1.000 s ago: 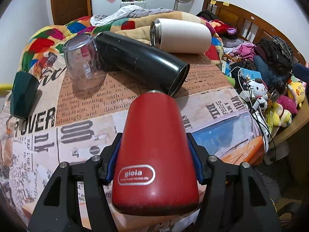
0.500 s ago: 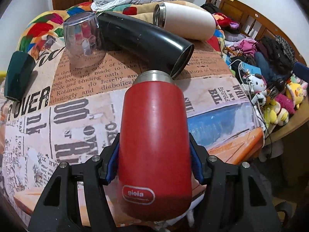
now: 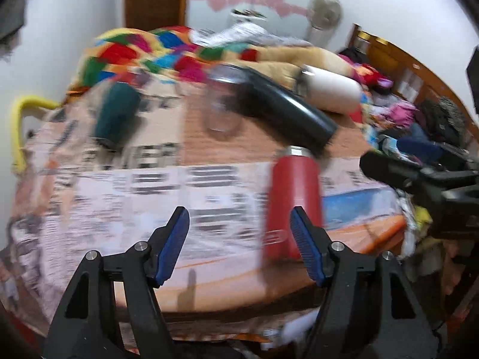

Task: Flip cup upright
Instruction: 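Grasp the lying red bottle with the right tool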

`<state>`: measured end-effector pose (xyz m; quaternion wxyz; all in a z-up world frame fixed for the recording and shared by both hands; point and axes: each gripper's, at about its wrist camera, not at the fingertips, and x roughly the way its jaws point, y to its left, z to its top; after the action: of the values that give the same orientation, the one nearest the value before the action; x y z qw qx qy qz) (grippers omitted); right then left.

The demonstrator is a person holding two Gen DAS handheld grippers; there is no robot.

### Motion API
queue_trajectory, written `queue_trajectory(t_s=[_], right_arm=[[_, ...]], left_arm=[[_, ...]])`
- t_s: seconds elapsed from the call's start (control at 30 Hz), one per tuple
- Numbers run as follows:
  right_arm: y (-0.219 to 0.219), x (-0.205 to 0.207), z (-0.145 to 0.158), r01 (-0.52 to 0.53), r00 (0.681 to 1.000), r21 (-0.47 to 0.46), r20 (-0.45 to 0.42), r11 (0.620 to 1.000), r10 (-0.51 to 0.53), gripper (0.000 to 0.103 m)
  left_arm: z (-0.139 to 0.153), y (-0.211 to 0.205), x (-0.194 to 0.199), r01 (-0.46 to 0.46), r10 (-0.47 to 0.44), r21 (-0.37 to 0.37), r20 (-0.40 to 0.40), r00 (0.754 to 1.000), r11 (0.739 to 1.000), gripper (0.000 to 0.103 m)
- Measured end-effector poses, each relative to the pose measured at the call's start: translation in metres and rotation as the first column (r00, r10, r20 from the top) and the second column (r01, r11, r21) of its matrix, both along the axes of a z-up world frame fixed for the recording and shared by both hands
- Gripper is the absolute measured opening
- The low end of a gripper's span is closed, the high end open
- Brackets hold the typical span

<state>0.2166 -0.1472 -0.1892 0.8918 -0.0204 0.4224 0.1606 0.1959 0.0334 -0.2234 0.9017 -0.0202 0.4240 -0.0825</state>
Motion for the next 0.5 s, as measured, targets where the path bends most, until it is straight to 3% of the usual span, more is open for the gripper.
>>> queue_trajectory(t_s=[0.13,0.2,0.4,0.5], right_arm=[[0.023,0.014,-0.024,-0.028,0.995,0.011,-0.096,1.0,0.029,0.098],[0.032,0.021,-0.036,-0.036,0.989,0.019,-0.145,0.999,0.039,0.09],[0.045,0.034,-0.055,-0.01,0.968,0.068,-0.249,0.998,0.026,0.09],[0.051,0.041,-0.063,0.003,0.956,0.079,-0.294,0.997,0.021,0.084]], left_arm=[[0.004,0.028,-0.01,-0.085,0.083,0.078,0.034,0.996,0.993,0.069],[0.004,0.041,-0.013,-0.11,0.107,0.08,0.041,0.993,0.991,0.069],[0.003,0.058,-0.019,-0.142,0.138,0.062,0.056,0.989,0.988,0.069],[0.002,0.058,-0.02,-0.142,0.139,0.052,0.055,0.989,0.989,0.069]])
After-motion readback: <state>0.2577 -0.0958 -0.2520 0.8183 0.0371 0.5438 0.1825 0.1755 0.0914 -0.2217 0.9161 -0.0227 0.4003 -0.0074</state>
